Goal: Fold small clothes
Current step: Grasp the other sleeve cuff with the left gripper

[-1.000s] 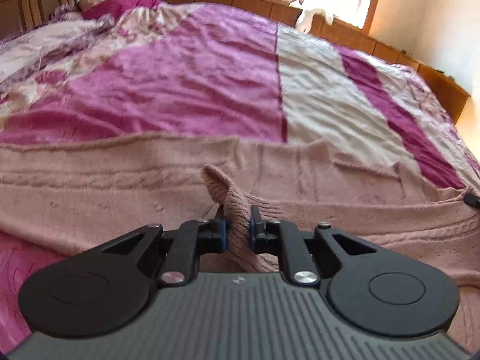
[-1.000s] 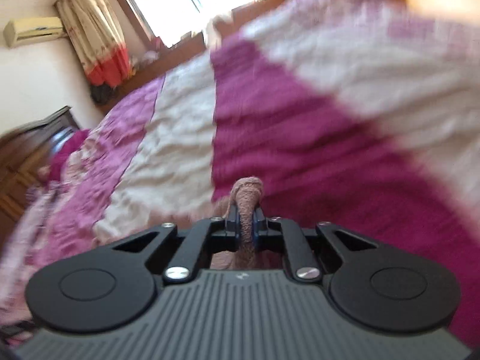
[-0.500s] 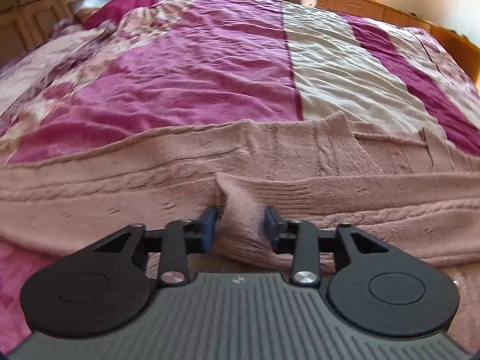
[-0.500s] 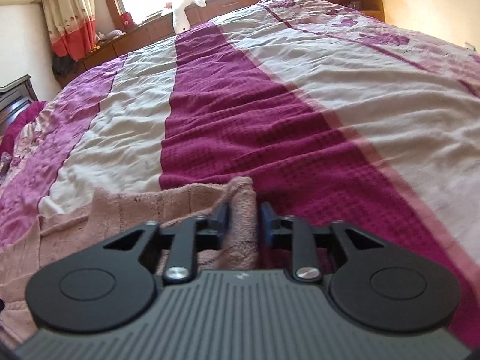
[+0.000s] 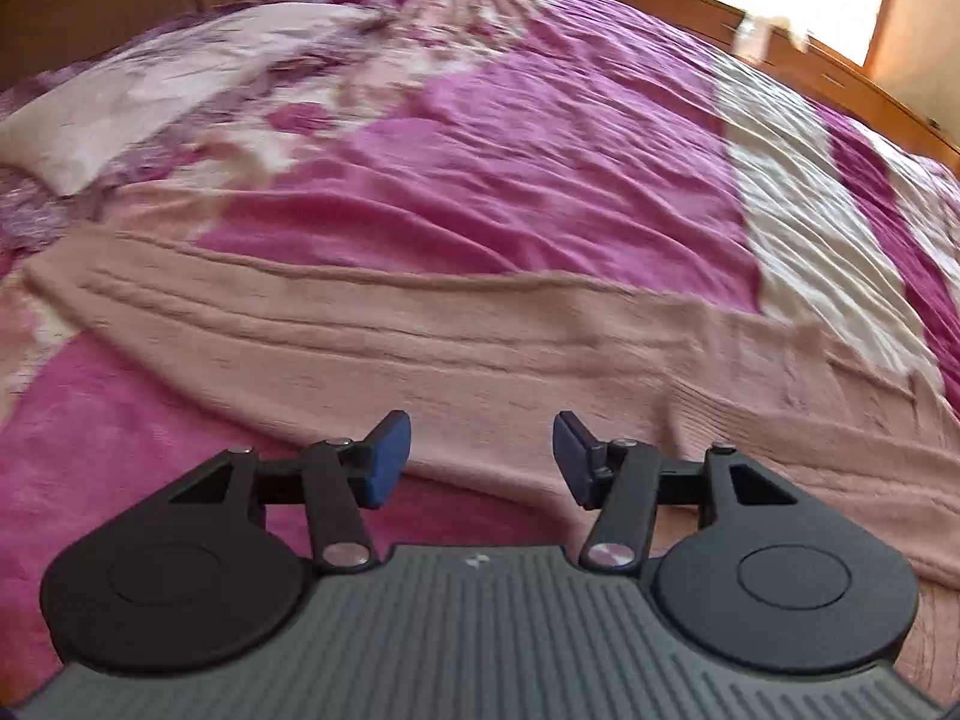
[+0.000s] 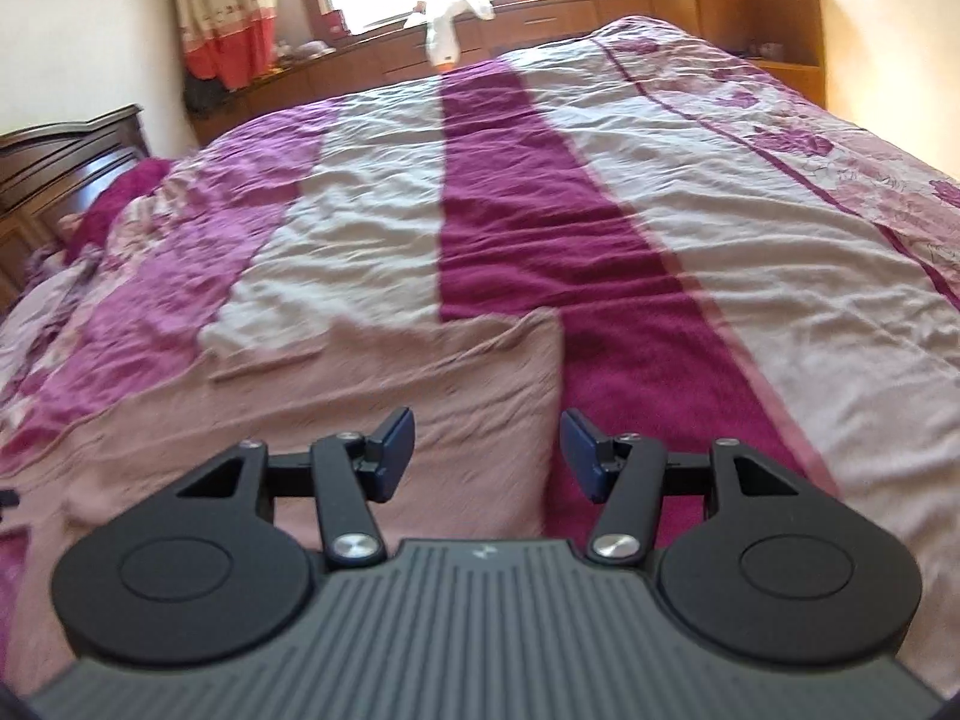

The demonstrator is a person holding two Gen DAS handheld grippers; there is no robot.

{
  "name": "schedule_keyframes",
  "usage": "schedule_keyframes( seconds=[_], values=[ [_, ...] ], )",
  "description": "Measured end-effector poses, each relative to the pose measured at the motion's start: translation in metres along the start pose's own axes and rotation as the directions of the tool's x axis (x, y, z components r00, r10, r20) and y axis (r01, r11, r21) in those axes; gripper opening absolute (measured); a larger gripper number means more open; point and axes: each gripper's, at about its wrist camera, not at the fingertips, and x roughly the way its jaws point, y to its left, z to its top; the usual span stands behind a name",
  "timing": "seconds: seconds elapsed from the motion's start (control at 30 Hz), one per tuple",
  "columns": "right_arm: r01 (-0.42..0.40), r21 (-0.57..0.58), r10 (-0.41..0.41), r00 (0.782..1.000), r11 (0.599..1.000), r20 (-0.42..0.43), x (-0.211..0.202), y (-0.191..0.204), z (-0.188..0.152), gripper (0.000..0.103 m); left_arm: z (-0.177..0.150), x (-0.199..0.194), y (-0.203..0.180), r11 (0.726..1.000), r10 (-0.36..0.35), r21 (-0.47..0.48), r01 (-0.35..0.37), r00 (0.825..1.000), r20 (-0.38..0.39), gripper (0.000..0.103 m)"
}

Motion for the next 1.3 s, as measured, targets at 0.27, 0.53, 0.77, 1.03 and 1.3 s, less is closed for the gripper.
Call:
schedule_keyframes(
  seconds=[0.27, 0.53, 0.77, 1.03, 1.3],
  values=[
    [-0.019, -0.094, 0.015, 0.999, 0.995, -0.043, -0.036, 0.036, -0.043, 0.057, 0.027, 0.000, 0.079, 0.972, 0.200, -0.123, -0.199, 0.980, 0.000, 0.066],
    [0.013, -0.159, -0.027, 0.996, 0.987, -0.085, -0.037, 0.050, -0.084, 0.057, 0.017, 0.038, 0.140, 0.906, 0.123, -0.393, -0.160, 0.985, -0.117, 0.066],
    [0.068, -0.133, -0.082, 0.991, 0.989, -0.103, -0.028, 0.051, -0.101, 0.057, 0.021, 0.055, 0.150, 0.887, 0.064, -0.454, -0.084, 0.996, -0.059, 0.081],
    [0.083, -0.069, -0.088, 0.992, 0.994, -0.087, -0.020, 0.048, -0.106, 0.061, 0.034, 0.080, 0.145, 0.911, 0.048, -0.407, -0.059, 0.998, -0.036, 0.088],
    [0.083, -0.068, -0.088, 0.994, 0.994, -0.063, -0.019, 0.050, -0.113, 0.066, 0.047, 0.106, 0.111, 0.940, 0.261, -0.209, -0.269, 0.963, -0.066, 0.083]
  ],
)
